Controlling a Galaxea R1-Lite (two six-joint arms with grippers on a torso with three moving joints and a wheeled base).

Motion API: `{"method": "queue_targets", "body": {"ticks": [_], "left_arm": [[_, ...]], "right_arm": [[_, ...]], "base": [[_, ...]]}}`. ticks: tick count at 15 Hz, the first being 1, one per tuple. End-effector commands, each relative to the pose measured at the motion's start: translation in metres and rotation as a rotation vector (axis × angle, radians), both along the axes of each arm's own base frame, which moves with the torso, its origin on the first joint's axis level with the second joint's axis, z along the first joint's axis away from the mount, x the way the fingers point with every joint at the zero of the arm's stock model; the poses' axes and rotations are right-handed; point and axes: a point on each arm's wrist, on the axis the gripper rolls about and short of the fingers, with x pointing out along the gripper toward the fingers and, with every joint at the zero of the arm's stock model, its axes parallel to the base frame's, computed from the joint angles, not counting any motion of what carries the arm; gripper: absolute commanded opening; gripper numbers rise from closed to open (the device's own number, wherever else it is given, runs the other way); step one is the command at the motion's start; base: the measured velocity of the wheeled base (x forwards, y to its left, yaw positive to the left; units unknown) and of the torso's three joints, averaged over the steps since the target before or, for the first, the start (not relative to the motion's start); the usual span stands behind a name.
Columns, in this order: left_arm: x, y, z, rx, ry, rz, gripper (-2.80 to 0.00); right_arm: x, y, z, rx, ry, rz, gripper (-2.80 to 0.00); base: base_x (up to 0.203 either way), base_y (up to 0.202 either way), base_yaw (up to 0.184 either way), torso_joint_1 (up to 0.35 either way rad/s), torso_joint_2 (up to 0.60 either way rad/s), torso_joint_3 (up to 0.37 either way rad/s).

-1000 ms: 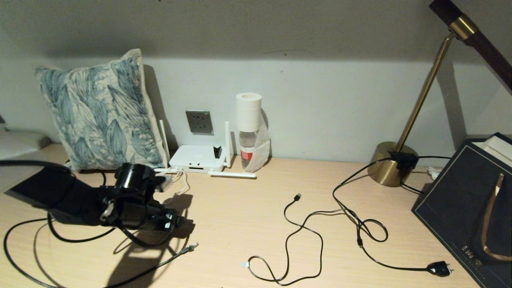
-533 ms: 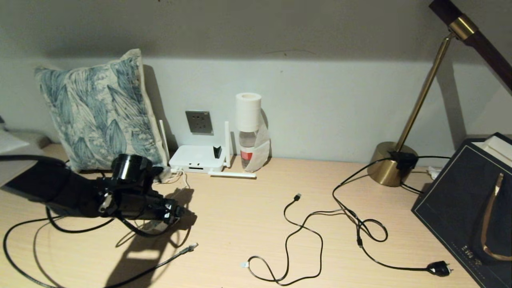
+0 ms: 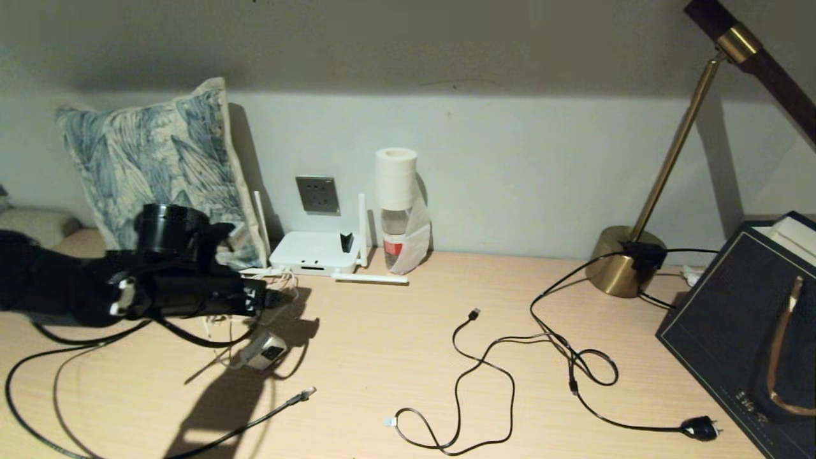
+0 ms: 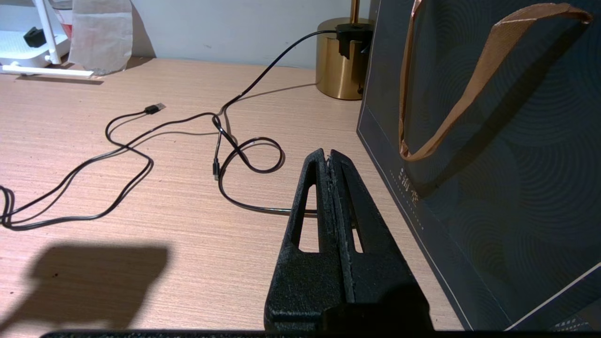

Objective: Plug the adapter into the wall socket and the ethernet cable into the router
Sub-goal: Plug plug into socket

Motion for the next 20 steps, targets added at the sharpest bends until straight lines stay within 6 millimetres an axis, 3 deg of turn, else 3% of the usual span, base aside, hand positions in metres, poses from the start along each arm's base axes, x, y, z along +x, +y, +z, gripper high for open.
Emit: {"method": "queue_targets", "body": {"ticks": [1, 4, 7, 9, 12, 13, 16, 20], "left_arm": [[-0.039, 0.002, 0.052, -0.014, -0.164, -0.007, 0.00], [-0.099, 0.005, 0.087, -0.031, -0.304, -0.019, 0.00], [-0.166, 0.009, 0.091, -0.051, -0.395, -0.026, 0.00], [-0.210, 0.012, 0.067, -0.057, -0.400, -0.017, 0.00], [-0.257, 0.016, 0.009, -0.077, -0.322, 0.009, 0.00], [-0.269, 0.017, -0.013, -0.082, -0.284, 0.016, -2.80], [-0.300, 0.019, -0.058, -0.095, -0.247, 0.024, -2.80], [-0.328, 0.023, -0.071, -0.088, -0.341, 0.125, -2.80]], "right_arm": [[0.002, 0.000, -0.007, -0.001, 0.025, 0.000, -2.80], [0.002, 0.000, -0.007, -0.001, 0.025, 0.000, -2.80], [0.002, 0.000, -0.007, -0.001, 0.025, 0.000, -2.80], [0.002, 0.000, -0.007, -0.001, 0.025, 0.000, -2.80], [0.002, 0.000, -0.007, -0.001, 0.025, 0.000, -2.80], [0.002, 0.000, -0.007, -0.001, 0.025, 0.000, -2.80], [0.002, 0.000, -0.007, -0.001, 0.025, 0.000, -2.80], [0.002, 0.000, -0.007, -0.001, 0.025, 0.000, -2.80]], "base": [[0.000, 0.000, 0.000, 0.000, 0.00, 0.000], [0.000, 0.000, 0.000, 0.000, 0.00, 0.000], [0.000, 0.000, 0.000, 0.000, 0.00, 0.000], [0.000, 0.000, 0.000, 0.000, 0.00, 0.000], [0.000, 0.000, 0.000, 0.000, 0.00, 0.000], [0.000, 0.000, 0.000, 0.000, 0.00, 0.000], [0.000, 0.000, 0.000, 0.000, 0.00, 0.000], [0.000, 0.000, 0.000, 0.000, 0.00, 0.000]]}}
